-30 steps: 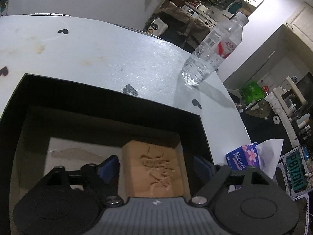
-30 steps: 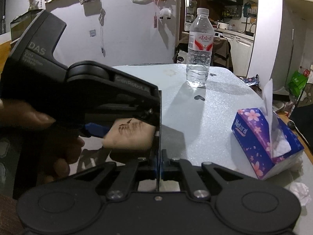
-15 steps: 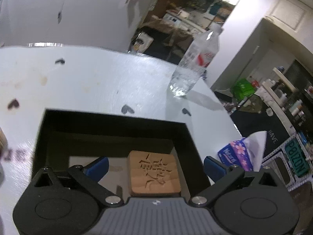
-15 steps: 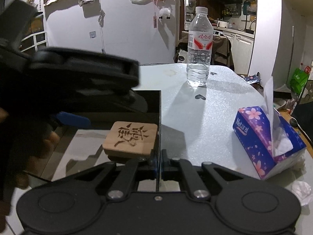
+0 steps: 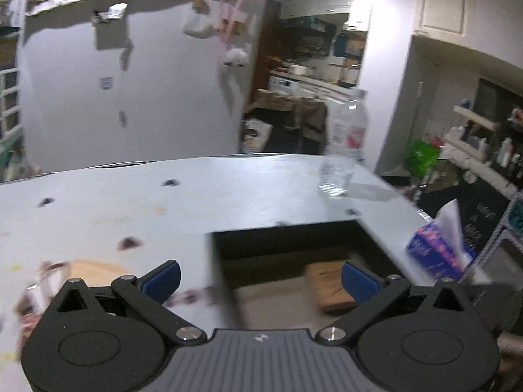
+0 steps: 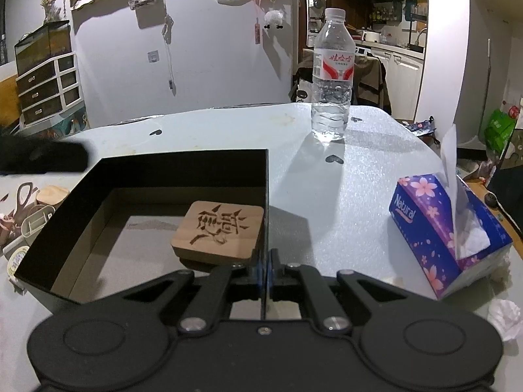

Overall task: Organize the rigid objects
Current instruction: 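Move the left gripper back to the items and over the tape measure, then close the left gripper on the round tape measure, then carry the tape measure with the left gripper into the box and release, then move the left gripper back and close on the white plastic holder, then carry the white holder with the left gripper into the box and release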

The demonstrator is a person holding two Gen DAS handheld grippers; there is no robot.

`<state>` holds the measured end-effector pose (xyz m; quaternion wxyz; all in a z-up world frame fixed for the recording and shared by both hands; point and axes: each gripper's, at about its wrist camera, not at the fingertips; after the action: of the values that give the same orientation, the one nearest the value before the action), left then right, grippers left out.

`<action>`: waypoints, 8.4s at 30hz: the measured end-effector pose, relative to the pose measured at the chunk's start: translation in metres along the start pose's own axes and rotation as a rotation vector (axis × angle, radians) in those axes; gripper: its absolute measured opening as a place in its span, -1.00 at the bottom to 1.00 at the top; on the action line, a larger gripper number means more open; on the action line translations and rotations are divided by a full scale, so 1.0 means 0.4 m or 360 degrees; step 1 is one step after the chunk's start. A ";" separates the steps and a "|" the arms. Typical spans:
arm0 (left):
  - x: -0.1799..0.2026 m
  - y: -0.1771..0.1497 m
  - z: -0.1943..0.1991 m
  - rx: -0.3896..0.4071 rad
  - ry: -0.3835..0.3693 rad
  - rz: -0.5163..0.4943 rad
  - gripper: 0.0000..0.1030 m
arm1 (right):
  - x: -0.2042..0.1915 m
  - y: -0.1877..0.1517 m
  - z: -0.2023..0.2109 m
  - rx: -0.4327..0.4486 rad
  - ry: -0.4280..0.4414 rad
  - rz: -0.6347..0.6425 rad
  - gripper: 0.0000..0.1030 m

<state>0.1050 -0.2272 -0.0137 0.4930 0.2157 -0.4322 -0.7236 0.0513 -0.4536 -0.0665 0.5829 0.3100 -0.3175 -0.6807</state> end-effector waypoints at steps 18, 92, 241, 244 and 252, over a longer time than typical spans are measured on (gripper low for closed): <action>-0.236 -0.213 0.098 -0.0124 0.0539 0.0050 1.00 | -0.004 0.006 -0.011 -0.0029 -0.0026 -0.0015 -0.93; 0.108 -0.008 -0.224 -0.0252 -0.0413 -0.0892 0.02 | -0.009 0.013 0.015 0.0023 -0.0064 -0.0032 -0.95; -0.035 -0.001 0.036 0.0171 -0.0604 -0.0255 -0.08 | -0.015 0.026 0.003 -0.0018 -0.0093 -0.0094 -0.91; 0.016 0.023 -0.028 0.0038 -0.0746 -0.0438 -0.08 | -0.008 0.026 0.002 -0.0028 -0.0079 -0.0122 -0.93; 0.090 0.025 -0.175 -0.0419 -0.0978 -0.0794 -0.08 | -0.006 0.023 0.002 -0.0025 -0.0052 -0.0123 -0.93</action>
<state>0.1469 -0.2898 -0.0388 0.1739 0.0230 -0.3975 -0.9007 0.0563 -0.4524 -0.0584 0.5532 0.3063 -0.3096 -0.7102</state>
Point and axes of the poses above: each gripper's, at about its wrist camera, not at the fingertips, and z roughly against the way its jaws point, x to its right, y to its top, and after that the axes turned 1 degree about x, right-handed
